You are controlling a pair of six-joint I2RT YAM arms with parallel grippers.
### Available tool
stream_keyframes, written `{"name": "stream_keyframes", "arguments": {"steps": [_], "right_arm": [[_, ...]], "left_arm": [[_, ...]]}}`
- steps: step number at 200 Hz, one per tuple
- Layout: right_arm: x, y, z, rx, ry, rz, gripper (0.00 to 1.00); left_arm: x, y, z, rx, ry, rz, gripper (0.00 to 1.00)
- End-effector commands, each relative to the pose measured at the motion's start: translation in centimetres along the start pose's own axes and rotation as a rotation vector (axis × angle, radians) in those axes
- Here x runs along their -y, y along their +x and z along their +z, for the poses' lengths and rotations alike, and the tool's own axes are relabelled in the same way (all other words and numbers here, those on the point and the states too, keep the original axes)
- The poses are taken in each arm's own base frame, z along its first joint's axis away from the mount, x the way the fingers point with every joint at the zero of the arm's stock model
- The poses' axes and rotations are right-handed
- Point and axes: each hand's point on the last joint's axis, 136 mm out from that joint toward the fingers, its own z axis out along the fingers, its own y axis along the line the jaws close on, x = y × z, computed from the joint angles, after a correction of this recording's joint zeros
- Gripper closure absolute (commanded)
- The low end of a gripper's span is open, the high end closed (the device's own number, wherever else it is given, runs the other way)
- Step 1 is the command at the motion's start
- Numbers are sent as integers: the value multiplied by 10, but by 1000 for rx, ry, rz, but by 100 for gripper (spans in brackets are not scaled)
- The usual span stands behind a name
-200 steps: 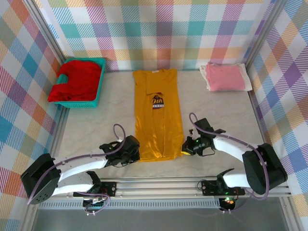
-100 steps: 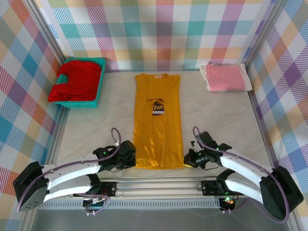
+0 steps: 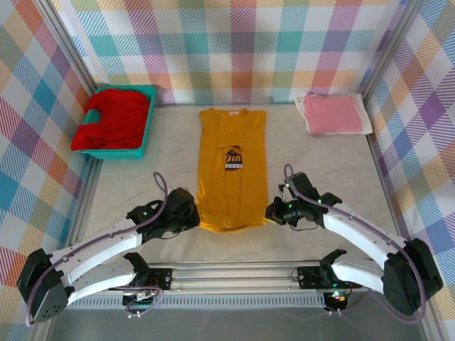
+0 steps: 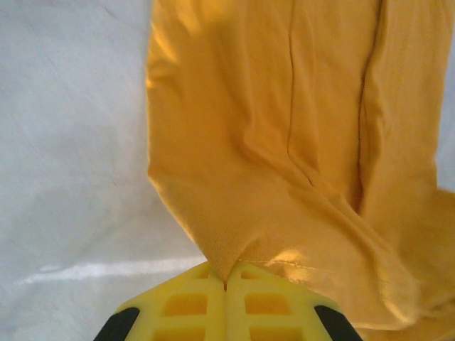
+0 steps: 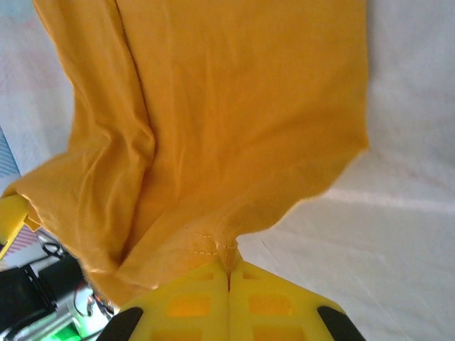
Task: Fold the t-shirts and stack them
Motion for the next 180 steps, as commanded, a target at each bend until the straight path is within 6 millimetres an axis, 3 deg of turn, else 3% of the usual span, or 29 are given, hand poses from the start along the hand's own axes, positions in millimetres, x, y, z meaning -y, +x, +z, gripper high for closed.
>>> {"name": "stream_keyframes", "arguments": {"steps": [1, 33, 90, 124, 180], "right_arm": [[-16, -30, -3, 47, 2, -45, 100], [-31, -77, -4, 103, 13, -59, 100], [-44, -150, -2, 190, -3, -62, 100], [-51, -175, 5, 193, -18, -63, 100], [-47, -209, 4, 222, -14, -27, 100]], "left_arm": [[4, -31, -2, 24, 11, 2, 100], [15, -83, 4, 39, -1, 40, 100], [42, -156, 42, 16, -18, 115, 100], [44, -185, 55, 20, -26, 135, 100], [42, -224, 75, 12, -40, 150, 100]]}}
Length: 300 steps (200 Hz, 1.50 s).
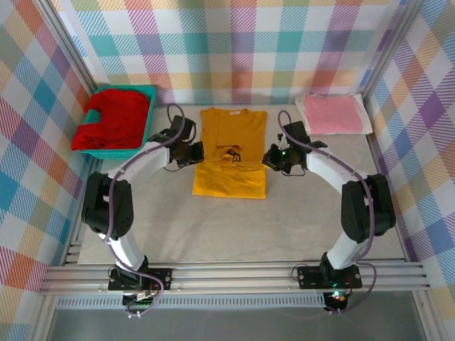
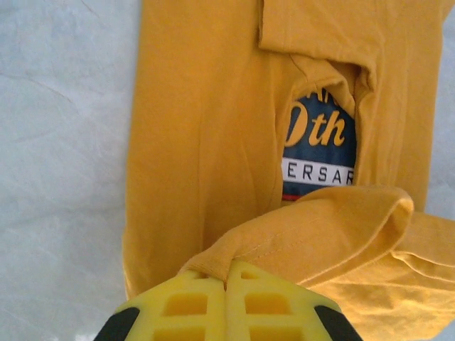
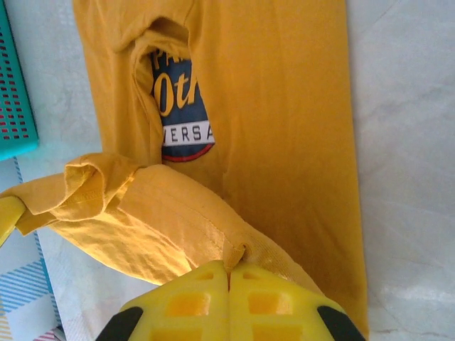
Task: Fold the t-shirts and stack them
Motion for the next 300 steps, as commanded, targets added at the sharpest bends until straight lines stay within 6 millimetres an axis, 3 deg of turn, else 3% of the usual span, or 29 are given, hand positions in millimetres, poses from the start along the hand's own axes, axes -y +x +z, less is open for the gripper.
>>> {"name": "stream_keyframes", "arguments": {"steps": [1, 15, 20, 33, 45, 61, 78, 97, 114, 131, 140, 152, 177, 196, 218, 263, 300], "right_arm": [[-9, -24, 0, 29, -26, -28, 100], [-11, -41, 5, 41, -30, -19, 100], [-12, -49, 7, 47, -31, -17, 100], [-13, -72, 15, 39, -20, 9, 64], [-17, -93, 18, 31, -33, 26, 51], [-22, -118, 14, 61, -40, 27, 52], [-31, -117, -3, 77, -53, -9, 55], [-38, -80, -15, 59, -121, -78, 55], [-35, -33, -14, 15, -149, -147, 65], [-26, 0, -2, -28, -126, -167, 83], [-21, 6, 7, -31, -89, -179, 90], [-19, 8, 20, -37, -57, -192, 92], [-15, 1, 54, -30, -22, -176, 98], [-12, -8, 76, -41, -9, -150, 99], [-18, -19, 87, -14, -17, -150, 99], [-15, -36, 103, 13, 15, -135, 97], [-9, -55, 119, 42, 51, -132, 96]], "left_arm": [[0, -19, 4, -3, 6, 36, 100], [3, -38, 13, 5, 14, 52, 100], [2, -47, 18, 11, 5, 58, 92], [0, -70, 32, 11, -12, 79, 52], [-6, -94, 44, 10, -51, 84, 42], [-20, -119, 46, 26, -116, 52, 42], [-21, -119, 28, 46, -130, 31, 42], [-11, -86, 6, 96, -97, 44, 43], [-13, -36, 2, 101, -69, 54, 53], [-6, 5, 11, 74, 3, 72, 61], [-3, 19, 19, 49, 19, 75, 70], [3, 30, 34, 21, 39, 93, 73], [13, 24, 69, -31, 63, 98, 85], [16, 16, 90, -44, 52, 111, 84], [14, 2, 109, -42, 10, 128, 84], [23, -40, 121, -21, -9, 135, 84], [13, -54, 129, 4, -46, 130, 82]]}}
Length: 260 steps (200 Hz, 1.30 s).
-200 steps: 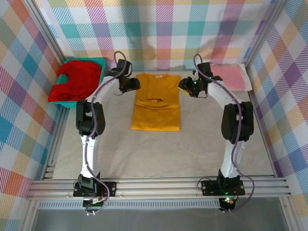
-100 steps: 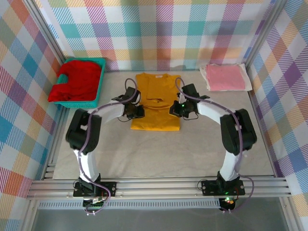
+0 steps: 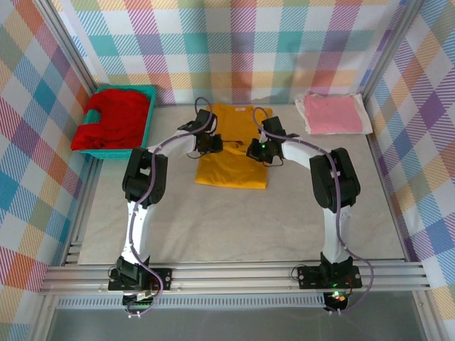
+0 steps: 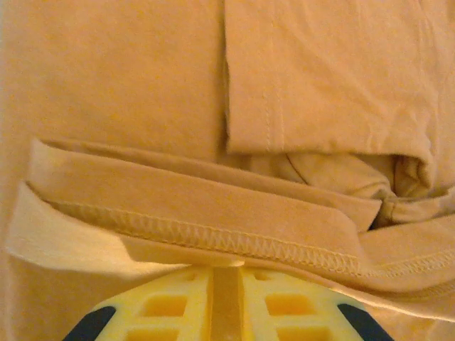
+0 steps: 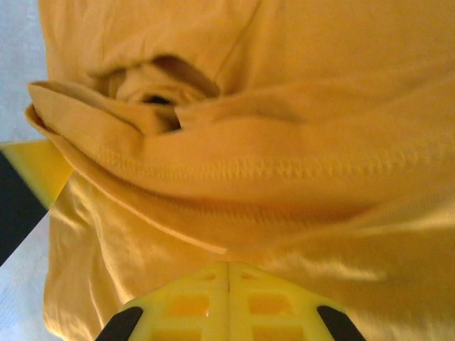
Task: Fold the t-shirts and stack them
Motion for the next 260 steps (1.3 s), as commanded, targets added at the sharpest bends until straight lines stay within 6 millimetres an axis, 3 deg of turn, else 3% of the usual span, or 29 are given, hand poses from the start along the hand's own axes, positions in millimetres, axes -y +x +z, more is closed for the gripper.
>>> {"name": "stream_keyframes", "arguments": {"steps": [1, 25, 72, 89, 111, 125, 140, 157, 186, 210, 224, 260], "right_arm": [[7, -13, 13, 29, 32, 6, 96], [17, -34, 23, 56, 38, 29, 96], [24, -89, 12, 157, 32, 30, 95], [30, -104, 6, 184, 35, 26, 95], [27, -107, -5, 169, 1, 3, 95], [16, -98, -20, 151, -31, -2, 94], [9, -74, -39, 104, -66, 26, 89], [11, -35, -58, 56, -89, 74, 82], [9, 25, -83, 38, -156, 75, 77], [9, 55, -88, -7, -205, 86, 81], [21, 64, -81, -34, -176, 105, 80], [40, 68, -64, -48, -122, 130, 80]], "left_arm": [[-20, -2, 8, -20, -63, 2, 82], [-39, -24, 16, -15, -81, -25, 82], [-57, -85, -13, 122, -171, 13, 80], [-66, -87, -26, 123, -181, -30, 79], [-63, -71, -49, 146, -158, -69, 78], [-60, -47, -63, 137, -119, -109, 73], [-55, -19, -78, 129, -64, -149, 71], [-57, 22, -91, 106, -22, -185, 65], [-49, 63, -108, 116, 97, -195, 62], [-45, 85, -101, 75, 157, -212, 64], [-45, 94, -89, 40, 173, -222, 63], [-39, 100, -67, 0, 225, -258, 59]]}}
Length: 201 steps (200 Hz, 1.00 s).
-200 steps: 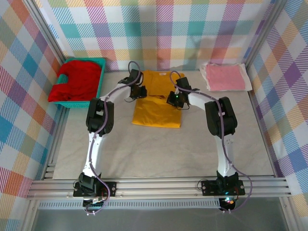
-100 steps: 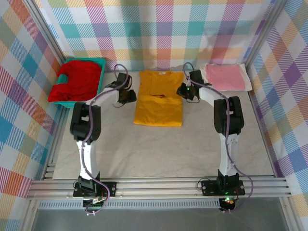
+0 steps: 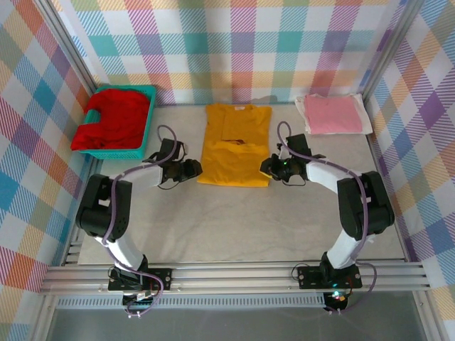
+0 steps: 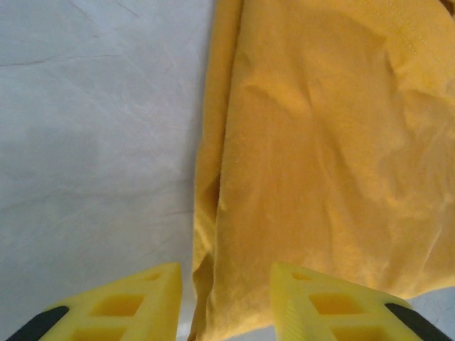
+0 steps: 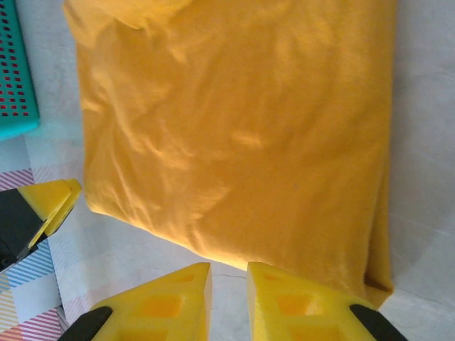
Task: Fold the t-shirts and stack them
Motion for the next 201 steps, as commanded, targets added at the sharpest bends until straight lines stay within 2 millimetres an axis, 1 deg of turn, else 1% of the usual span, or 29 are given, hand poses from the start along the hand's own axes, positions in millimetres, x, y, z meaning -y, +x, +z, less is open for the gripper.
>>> {"name": "stream_keyframes", "arguments": {"steps": [1, 21, 41, 68, 93, 111, 128, 135, 145, 158, 165, 171, 178, 190, 201], "right_arm": [[8, -3, 10, 4, -2, 10, 80], [15, -5, 16, 10, 15, 25, 80], [23, -8, 20, 18, 25, 52, 80], [26, -11, 21, 24, 28, 61, 80], [26, -11, 22, 22, 24, 60, 80], [24, -10, 23, 14, 14, 60, 80], [18, -9, 18, 10, 0, 59, 79], [14, -9, 12, 16, -4, 50, 76], [11, -8, 2, 31, 12, 40, 71], [19, -4, -11, 48, 65, 59, 64], [24, -1, -15, 50, 75, 84, 59], [27, 0, -17, 45, 56, 108, 56], [28, 4, -17, 28, 20, 133, 56], [24, 9, -14, -6, -19, 126, 60], [15, 14, -10, -41, -61, 99, 62]], "left_arm": [[13, 1, 12, -10, 81, -20, 59], [15, 5, 16, -24, 80, -12, 59], [6, 12, 22, -56, 31, -14, 59], [-8, 24, 24, -85, -30, -29, 59], [-11, 33, 28, -101, -32, -42, 59], [-7, 36, 34, -112, -13, -41, 64], [1, 36, 38, -109, 5, -32, 77], [4, 36, 39, -110, 9, -31, 81], [7, 36, 39, -107, 15, -32, 90], [9, 36, 37, -100, 16, -30, 96], [9, 36, 36, -101, 13, -30, 100], [8, 36, 36, -102, 10, -32, 100], [9, 36, 35, -103, 10, -31, 100], [8, 37, 34, -105, 6, -32, 100], [6, 39, 34, -109, -3, -33, 100]]}}
